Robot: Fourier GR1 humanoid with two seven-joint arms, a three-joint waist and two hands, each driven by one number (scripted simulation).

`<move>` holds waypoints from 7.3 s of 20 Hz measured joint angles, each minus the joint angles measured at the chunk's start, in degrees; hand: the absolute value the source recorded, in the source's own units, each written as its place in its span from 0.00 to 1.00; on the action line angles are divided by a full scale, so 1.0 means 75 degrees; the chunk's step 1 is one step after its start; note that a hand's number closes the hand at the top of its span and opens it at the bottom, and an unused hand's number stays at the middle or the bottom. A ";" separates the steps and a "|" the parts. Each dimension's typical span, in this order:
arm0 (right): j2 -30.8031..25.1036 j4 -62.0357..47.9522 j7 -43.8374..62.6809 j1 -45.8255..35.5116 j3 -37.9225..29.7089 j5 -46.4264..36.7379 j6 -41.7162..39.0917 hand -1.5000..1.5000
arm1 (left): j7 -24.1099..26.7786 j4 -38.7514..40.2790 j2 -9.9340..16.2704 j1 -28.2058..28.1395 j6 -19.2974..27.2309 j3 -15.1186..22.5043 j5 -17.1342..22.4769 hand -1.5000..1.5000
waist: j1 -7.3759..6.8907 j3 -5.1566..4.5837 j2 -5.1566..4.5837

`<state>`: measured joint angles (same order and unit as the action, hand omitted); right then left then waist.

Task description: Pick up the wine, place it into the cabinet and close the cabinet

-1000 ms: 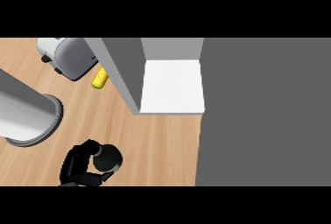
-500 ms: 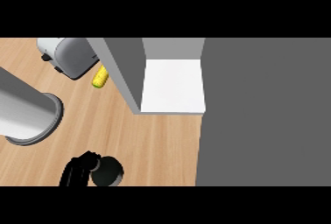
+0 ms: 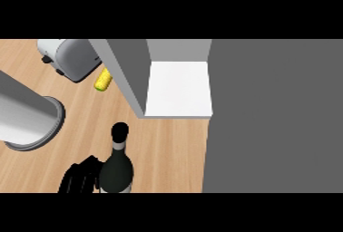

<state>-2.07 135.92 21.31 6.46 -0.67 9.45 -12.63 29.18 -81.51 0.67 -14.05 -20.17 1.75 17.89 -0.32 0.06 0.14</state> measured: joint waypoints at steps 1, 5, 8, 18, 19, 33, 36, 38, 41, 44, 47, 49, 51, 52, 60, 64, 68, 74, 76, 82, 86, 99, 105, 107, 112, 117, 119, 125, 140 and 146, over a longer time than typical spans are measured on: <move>-0.0002 -0.0046 0.0060 -0.0132 -0.0021 0.0006 0.0058 0.00 | -0.0228 -0.0300 -0.0019 -0.0048 0.0087 0.0093 0.0091 1.00 | 0.0002 0.0000 -0.0001; 0.0127 -0.0051 0.0058 -0.0084 0.0256 -0.0248 0.0128 0.00 | -0.1100 -0.1468 -0.0061 -0.0018 0.0683 0.0466 0.0325 1.00 | 0.0016 -0.0003 -0.0005; 0.0128 -0.0202 -0.0064 -0.0077 0.0275 -0.0299 0.0098 0.00 | -0.1320 -0.1859 -0.0074 0.0287 0.1528 0.0958 0.0368 1.00 | 0.0033 -0.0004 -0.0009; -0.0073 -0.0558 -0.0328 -0.0173 -0.0262 0.0156 -0.0118 0.00 | -0.2408 -0.2094 -0.0085 0.1927 0.3341 0.1472 0.0458 1.00 | 0.0065 -0.0006 -0.0017; -0.0046 -0.0495 -0.0276 -0.0151 -0.0194 0.0119 -0.0093 0.00 | -0.2388 -0.2020 -0.0086 0.2099 0.3602 0.1645 0.0432 1.00 | 0.0069 -0.0005 -0.0018; -0.0080 -0.0393 -0.0159 -0.0266 -0.0228 0.0083 -0.0059 0.00 | -0.1930 0.0584 -0.0087 0.4792 0.5212 0.2101 -0.0016 1.00 | 0.0111 -0.0007 -0.0026; -0.0003 -0.0527 -0.0439 -0.0070 -0.0160 -0.0022 -0.0156 0.00 | -0.1785 0.0886 -0.0087 0.4966 0.5642 0.2504 0.0079 1.00 | 0.0107 -0.0009 -0.0022; -0.0009 -0.0427 -0.0451 0.0057 -0.0157 0.0026 -0.0213 0.00 | -0.1552 0.1325 -0.0086 0.5238 0.5926 0.2703 0.0330 1.00 | 0.0123 -0.0007 -0.0026; 0.0037 -0.0535 -0.0359 -0.0104 -0.0060 -0.0083 -0.0117 0.00 | -0.1323 0.1731 -0.0086 0.5452 0.6172 0.2915 0.0686 1.00 | 0.0117 -0.0009 -0.0025; 0.0024 -0.0489 -0.0290 -0.0162 -0.0048 -0.0097 -0.0092 0.00 | -0.1059 0.2109 -0.0086 0.5579 0.6380 0.3091 0.1002 1.00 | 0.0120 -0.0009 -0.0026; 0.0033 -0.0604 -0.0431 -0.0159 -0.0058 -0.0110 -0.0140 0.00 | -0.0695 0.2717 -0.0087 0.5794 0.6416 0.3148 0.1323 1.00 | 0.0130 -0.0009 -0.0030; 0.0018 -0.0449 -0.0321 -0.0103 -0.0062 -0.0061 -0.0129 0.00 | -0.0465 0.3103 -0.0087 0.5832 0.6304 0.3132 0.1502 1.00 | 0.0132 -0.0010 -0.0030; -0.0034 -0.0257 -0.0115 -0.0119 -0.0107 0.0054 -0.0101 0.00 | -0.0234 0.3367 -0.0087 0.5799 0.6219 0.3152 0.1668 1.00 | 0.0132 -0.0008 -0.0029; -0.0030 -0.0307 -0.0247 -0.0042 -0.0134 0.0080 -0.0174 0.00 | -0.0188 0.3431 -0.0087 0.5798 0.6200 0.3167 0.1741 1.00 | 0.0129 -0.0011 -0.0027; -0.0056 -0.0603 -0.0366 -0.0152 -0.0266 0.0132 -0.0209 0.00 | 0.0718 0.4555 -0.0088 0.5920 0.5636 0.3052 0.2540 1.00 | 0.0141 -0.0011 -0.0035; -0.0067 -0.0542 -0.0370 -0.0053 -0.0311 0.0250 -0.0268 0.00 | 0.1088 0.5174 -0.0088 0.6217 0.5220 0.3024 0.3249 1.00 | 0.0173 -0.0011 -0.0041; -0.0018 -0.0635 -0.0417 -0.0114 -0.0261 0.0156 -0.0235 0.00 | 0.1267 0.5805 -0.0088 0.6721 0.4994 0.3128 0.3742 1.00 | 0.0194 -0.0012 -0.0045; 0.0022 -0.0612 -0.0539 0.0064 -0.0206 0.0177 -0.0319 0.00 | 0.1559 0.6560 -0.0088 0.7280 0.4774 0.3482 0.4456 1.00 | 0.0248 -0.0012 -0.0056; -0.0015 -0.0546 -0.0519 0.0115 -0.0245 0.0272 -0.0372 0.00 | 0.1451 0.6812 -0.0089 0.7607 0.4653 0.3366 0.4541 1.00 | 0.0250 -0.0012 -0.0057; 0.0014 -0.0850 -0.0637 -0.0063 -0.0250 0.0213 -0.0356 0.00 | 0.1527 0.7520 -0.0088 0.8202 0.4322 0.3293 0.4956 1.00 | 0.0283 -0.0014 -0.0074; 0.0038 -0.0902 -0.0676 -0.0095 -0.0170 0.0163 -0.0376 0.00 | 0.1414 0.7776 -0.0088 0.8660 0.4375 0.3329 0.5250 1.00 | 0.0332 -0.0013 -0.0085; 0.0049 -0.0945 -0.0631 -0.0323 -0.0062 0.0063 -0.0323 0.00 | 0.1306 0.8938 -0.0088 0.9160 0.4443 0.3282 0.5493 1.00 | 0.0455 -0.0016 -0.0132; 0.0017 -0.0823 -0.0550 -0.0274 -0.0083 0.0125 -0.0328 0.00 | 0.1647 0.9345 -0.0088 0.9234 0.4231 0.3011 0.5566 1.00 | 0.0454 -0.0017 -0.0139; -0.0100 -0.0757 -0.0449 -0.0308 -0.0241 0.0312 -0.0372 0.00 | 0.1812 0.9344 -0.0089 0.9302 0.4406 0.2913 0.5636 1.00 | 0.0469 -0.0019 -0.0138; -0.0074 -0.0883 -0.0511 -0.0407 -0.0225 0.0223 -0.0343 0.00 | 0.2375 0.9394 -0.0095 0.9290 0.4375 0.2862 0.5549 0.00 | 0.0461 -0.0032 -0.0159; -0.0074 -0.0798 -0.0634 -0.0250 -0.0239 0.0188 -0.0406 0.00 | 0.2733 0.9234 -0.0100 0.9224 0.4188 0.2922 0.5349 0.00 | 0.0396 -0.0062 -0.0169; -0.0109 -0.0812 -0.0524 -0.0387 -0.0315 0.0238 -0.0341 0.00 | 0.2732 0.9080 -0.0100 0.9166 0.4080 0.2960 0.5251 0.00 | 0.0339 -0.0073 -0.0168; -0.0110 -0.0789 -0.0495 -0.0280 -0.0284 0.0140 -0.0342 0.00 | 0.2730 0.8477 -0.0099 0.8885 0.4246 0.3099 0.4986 0.00 | 0.0209 -0.0075 -0.0123; -0.0024 -0.0293 0.0059 -0.0340 -0.0089 -0.0052 -0.0016 0.00 | 0.0914 0.2648 0.1288 0.5955 0.5421 0.4638 0.3853 0.00 | -0.0164 -0.0004 0.0062; -0.0017 -0.0278 -0.0020 -0.0253 -0.0034 -0.0047 -0.0095 0.00 | -0.0060 -0.0276 0.2087 0.4716 0.6357 0.4980 0.3374 0.00 | -0.0085 -0.0003 0.0036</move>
<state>-2.19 133.83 21.16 4.57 -0.93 9.10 -13.35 28.72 -83.58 16.32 21.32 27.51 39.10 43.19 -0.95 0.04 0.41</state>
